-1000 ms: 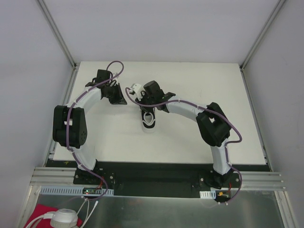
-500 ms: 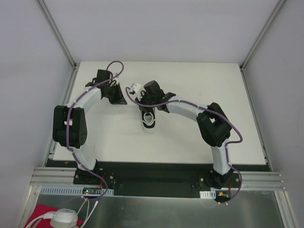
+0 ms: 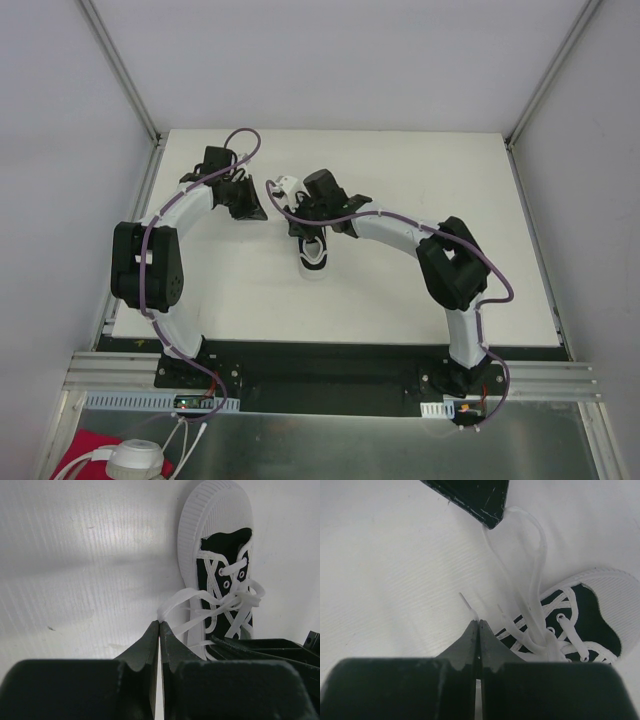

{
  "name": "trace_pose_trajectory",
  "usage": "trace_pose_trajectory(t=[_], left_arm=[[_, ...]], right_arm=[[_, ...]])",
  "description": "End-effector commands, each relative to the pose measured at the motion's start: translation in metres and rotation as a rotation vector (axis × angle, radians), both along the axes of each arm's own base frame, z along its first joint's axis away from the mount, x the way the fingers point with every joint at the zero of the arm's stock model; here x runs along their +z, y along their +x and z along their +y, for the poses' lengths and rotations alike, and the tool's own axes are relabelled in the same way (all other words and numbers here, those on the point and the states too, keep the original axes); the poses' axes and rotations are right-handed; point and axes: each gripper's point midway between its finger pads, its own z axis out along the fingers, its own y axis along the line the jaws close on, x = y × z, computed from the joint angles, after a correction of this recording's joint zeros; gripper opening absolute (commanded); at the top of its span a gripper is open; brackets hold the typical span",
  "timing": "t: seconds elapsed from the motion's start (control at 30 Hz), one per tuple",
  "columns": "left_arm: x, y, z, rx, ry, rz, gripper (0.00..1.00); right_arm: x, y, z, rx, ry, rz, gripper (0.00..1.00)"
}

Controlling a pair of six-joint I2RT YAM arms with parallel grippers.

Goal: Tie the shoes
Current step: Tie the shoelace on the shoe.

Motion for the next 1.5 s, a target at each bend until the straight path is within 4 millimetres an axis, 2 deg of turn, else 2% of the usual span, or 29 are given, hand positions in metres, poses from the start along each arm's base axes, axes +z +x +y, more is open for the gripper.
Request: trace_pose_trajectory(t=[0.0, 0.13, 0.3, 0.33, 0.4, 0.53, 0.6, 0.63, 0.67, 0.7, 0.8, 0.93, 1.03, 1.17, 1.3, 1.4, 1.43, 1.47], left_arm=[[0.009, 0.002, 0.001, -0.015, -0.002, -0.027, 0.00], [0.009, 0.001, 0.001, -0.017, -0.001, -0.026, 0.00], [0.006, 0.001, 0.001, -0.019, -0.001, -0.021, 0.00], [0.007, 0.001, 0.001, -0.017, -0.001, -0.020, 0.00], [0.006, 0.002, 0.001, -0.017, -0.001, -0.021, 0.00], [0.009, 0.003, 0.001, -0.015, -0.003, -0.025, 0.00], [0.009, 0.003, 0.001, -0.016, -0.002, -0.026, 0.00], [0.009, 0.003, 0.000, -0.016, -0.003, -0.025, 0.00], [0.009, 0.003, 0.000, -0.017, -0.004, -0.025, 0.00], [0.008, 0.003, 0.000, -0.019, -0.006, -0.023, 0.00], [0.009, 0.003, -0.001, -0.020, -0.011, -0.022, 0.00], [0.009, 0.005, -0.005, -0.027, -0.020, -0.020, 0.00], [0.009, 0.007, -0.010, -0.038, -0.022, -0.020, 0.00], [0.006, 0.009, -0.015, -0.048, -0.023, -0.014, 0.00], [0.005, 0.009, -0.022, -0.061, -0.027, -0.010, 0.00], [0.004, 0.010, -0.027, -0.071, -0.028, -0.007, 0.00], [0.003, 0.010, -0.028, -0.071, -0.028, -0.003, 0.00], [0.003, 0.010, -0.028, -0.073, -0.028, -0.003, 0.00]], right_arm=[[0.036, -0.008, 0.018, 0.043, 0.100, -0.020, 0.02], [0.037, -0.009, 0.020, 0.045, 0.104, -0.018, 0.05], [0.044, -0.007, 0.018, 0.031, 0.107, -0.033, 0.22], [0.046, -0.006, 0.017, 0.026, 0.110, -0.039, 0.31], [0.052, -0.004, 0.015, 0.013, 0.119, -0.055, 0.39], [0.061, -0.001, 0.005, -0.025, 0.152, -0.057, 0.45], [0.074, 0.001, 0.002, -0.037, 0.184, -0.076, 0.48], [0.073, 0.002, -0.002, -0.051, 0.185, -0.069, 0.51], [0.080, 0.002, -0.006, -0.059, 0.198, -0.078, 0.54], [0.082, 0.004, -0.010, -0.072, 0.201, -0.082, 0.59], [0.086, 0.007, -0.026, -0.117, 0.211, -0.118, 0.96], [0.085, 0.035, -0.063, -0.292, 0.245, -0.163, 0.96], [0.081, 0.049, -0.080, -0.354, 0.272, -0.102, 0.96], [0.077, 0.054, -0.087, -0.362, 0.301, -0.039, 0.98], [0.074, 0.060, -0.093, -0.403, 0.348, 0.082, 0.86], [0.071, 0.063, -0.094, -0.424, 0.386, 0.194, 0.80], [0.063, 0.061, -0.097, -0.426, 0.364, 0.221, 0.78], [0.068, 0.060, -0.094, -0.403, 0.362, 0.222, 0.74]])
